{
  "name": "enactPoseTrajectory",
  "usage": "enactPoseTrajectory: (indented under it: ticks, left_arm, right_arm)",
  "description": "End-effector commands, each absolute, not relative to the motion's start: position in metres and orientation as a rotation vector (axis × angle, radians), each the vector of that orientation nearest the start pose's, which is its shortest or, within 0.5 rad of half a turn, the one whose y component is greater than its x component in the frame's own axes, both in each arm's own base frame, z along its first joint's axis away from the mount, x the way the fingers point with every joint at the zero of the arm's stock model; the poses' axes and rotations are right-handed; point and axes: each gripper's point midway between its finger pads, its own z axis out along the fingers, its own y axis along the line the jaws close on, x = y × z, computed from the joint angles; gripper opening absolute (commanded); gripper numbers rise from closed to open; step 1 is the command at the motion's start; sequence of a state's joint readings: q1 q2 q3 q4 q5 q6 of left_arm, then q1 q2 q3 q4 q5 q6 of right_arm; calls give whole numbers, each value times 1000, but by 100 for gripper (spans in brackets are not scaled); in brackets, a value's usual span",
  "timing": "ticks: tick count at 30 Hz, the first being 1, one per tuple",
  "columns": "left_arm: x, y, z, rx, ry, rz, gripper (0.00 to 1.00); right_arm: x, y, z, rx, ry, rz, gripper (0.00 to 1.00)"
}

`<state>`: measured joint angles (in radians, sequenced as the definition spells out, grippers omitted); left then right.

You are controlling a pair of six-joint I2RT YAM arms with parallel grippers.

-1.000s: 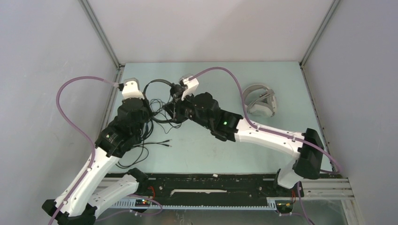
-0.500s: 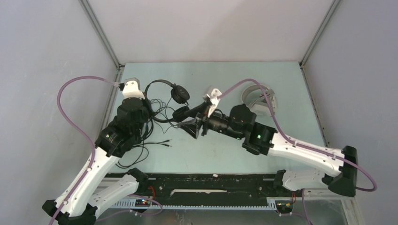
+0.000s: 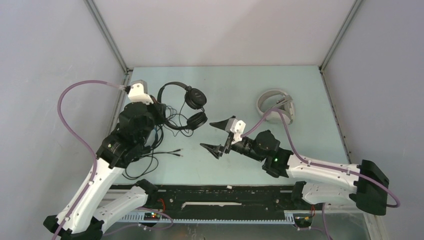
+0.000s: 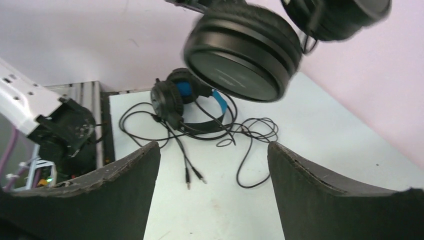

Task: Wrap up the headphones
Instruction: Wrap the headphones cable around the headphones.

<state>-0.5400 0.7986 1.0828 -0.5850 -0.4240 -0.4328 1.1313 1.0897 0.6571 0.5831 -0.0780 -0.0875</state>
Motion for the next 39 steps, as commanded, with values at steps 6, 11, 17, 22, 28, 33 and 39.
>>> enactPoseTrajectory:
  ticks: [6,11,17,22,28,33,39]
  left_arm:
    - [259,-114,378,-222,1710,-521,0]
    - [257,-117,383,-214,1700,-550,0]
    - [255,-120,385,-209,1692,-578,0]
    - [255,-125,390,-202,1687,-607,0]
    - [253,-125,393,-201,1677,-621,0]
    - [252,-130,394,-189,1678,-646,0]
    - [251,-134,392,-182,1682,-673,0]
  right_arm:
    - [178,382,328,-829,957,984,83]
    - [173,400,318,-864,877,1007,81]
    - [164,414,315,-906,686,1008,80]
    - [168,429,304,-906,660,1023,79]
    - [184,448,295,-888,699,1021,77]
    - [192,463,284,-914,708,1062,75]
    - [199,469,280,-900,735,1093,58]
